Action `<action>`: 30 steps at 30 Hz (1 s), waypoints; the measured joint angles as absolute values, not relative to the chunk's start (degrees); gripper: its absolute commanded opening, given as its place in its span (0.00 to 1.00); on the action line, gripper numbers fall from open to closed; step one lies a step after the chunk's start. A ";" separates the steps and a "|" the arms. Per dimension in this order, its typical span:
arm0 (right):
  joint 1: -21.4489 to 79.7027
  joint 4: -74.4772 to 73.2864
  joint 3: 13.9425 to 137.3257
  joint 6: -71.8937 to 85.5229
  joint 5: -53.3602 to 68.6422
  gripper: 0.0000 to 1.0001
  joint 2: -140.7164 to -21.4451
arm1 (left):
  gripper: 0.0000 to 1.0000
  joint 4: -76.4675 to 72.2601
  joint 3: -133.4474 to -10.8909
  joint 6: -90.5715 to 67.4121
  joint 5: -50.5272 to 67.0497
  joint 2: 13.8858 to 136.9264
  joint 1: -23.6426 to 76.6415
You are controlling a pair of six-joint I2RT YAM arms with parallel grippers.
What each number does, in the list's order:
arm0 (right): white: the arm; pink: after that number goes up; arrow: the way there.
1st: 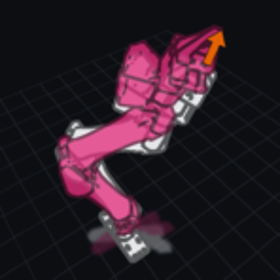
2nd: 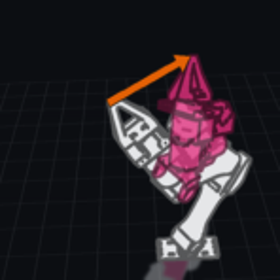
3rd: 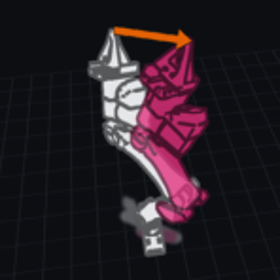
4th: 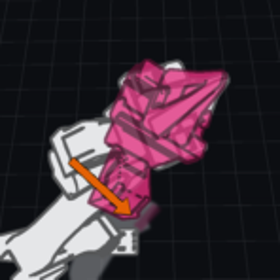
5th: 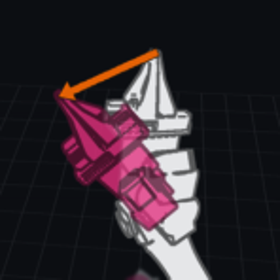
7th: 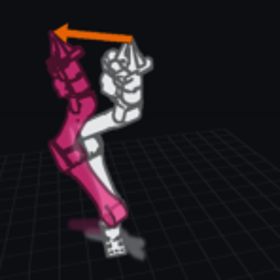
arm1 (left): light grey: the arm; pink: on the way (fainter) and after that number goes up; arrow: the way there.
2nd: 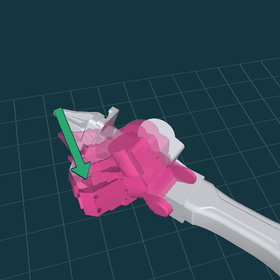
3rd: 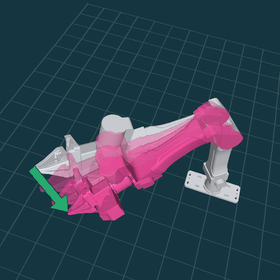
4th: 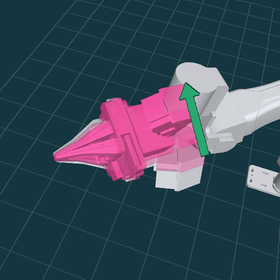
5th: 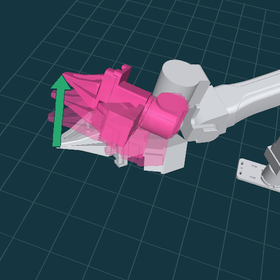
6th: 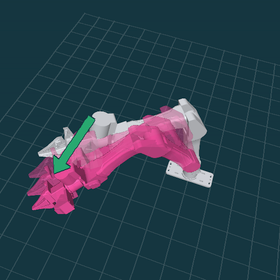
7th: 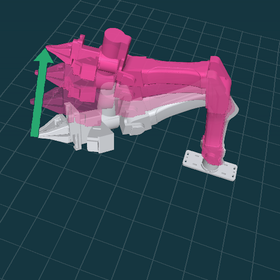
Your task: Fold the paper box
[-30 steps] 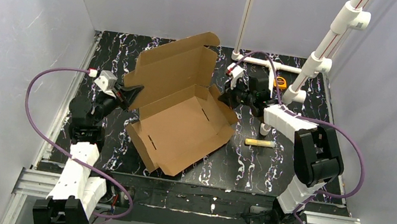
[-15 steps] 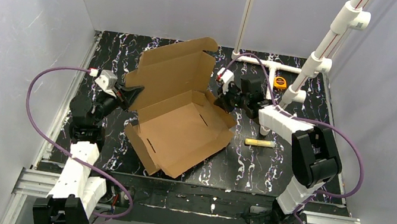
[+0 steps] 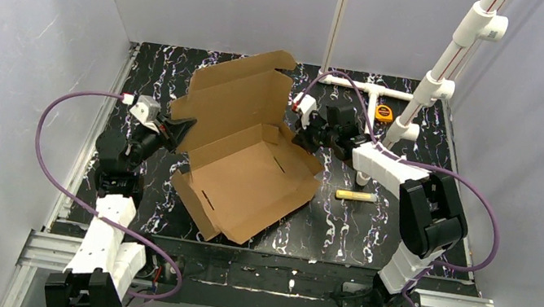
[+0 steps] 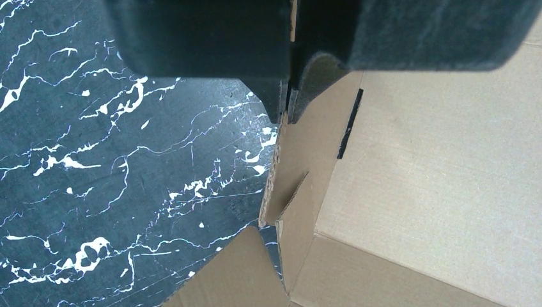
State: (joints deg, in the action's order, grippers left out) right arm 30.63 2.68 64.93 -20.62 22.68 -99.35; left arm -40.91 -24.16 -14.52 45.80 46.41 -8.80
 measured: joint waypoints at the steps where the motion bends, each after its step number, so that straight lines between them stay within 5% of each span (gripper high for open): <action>1: 30.68 2.68 64.93 -20.73 22.68 0.01 -99.35 | 0.00 -40.64 -24.16 -14.48 45.74 46.39 -8.80; 18: 35.24 -3.64 73.14 -27.16 20.86 0.01 -99.35 | 0.00 -36.62 -34.28 -12.62 52.07 48.95 -7.40; 30: 34.61 10.87 74.19 -18.37 18.96 0.01 -100.12 | 0.00 -35.59 -46.83 -12.51 54.52 55.09 -7.35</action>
State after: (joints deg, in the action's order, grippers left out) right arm 34.61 10.87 74.19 -18.37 18.96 -100.12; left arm -35.59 -46.83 -12.51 54.52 55.09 -7.35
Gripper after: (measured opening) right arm 0.042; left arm 0.021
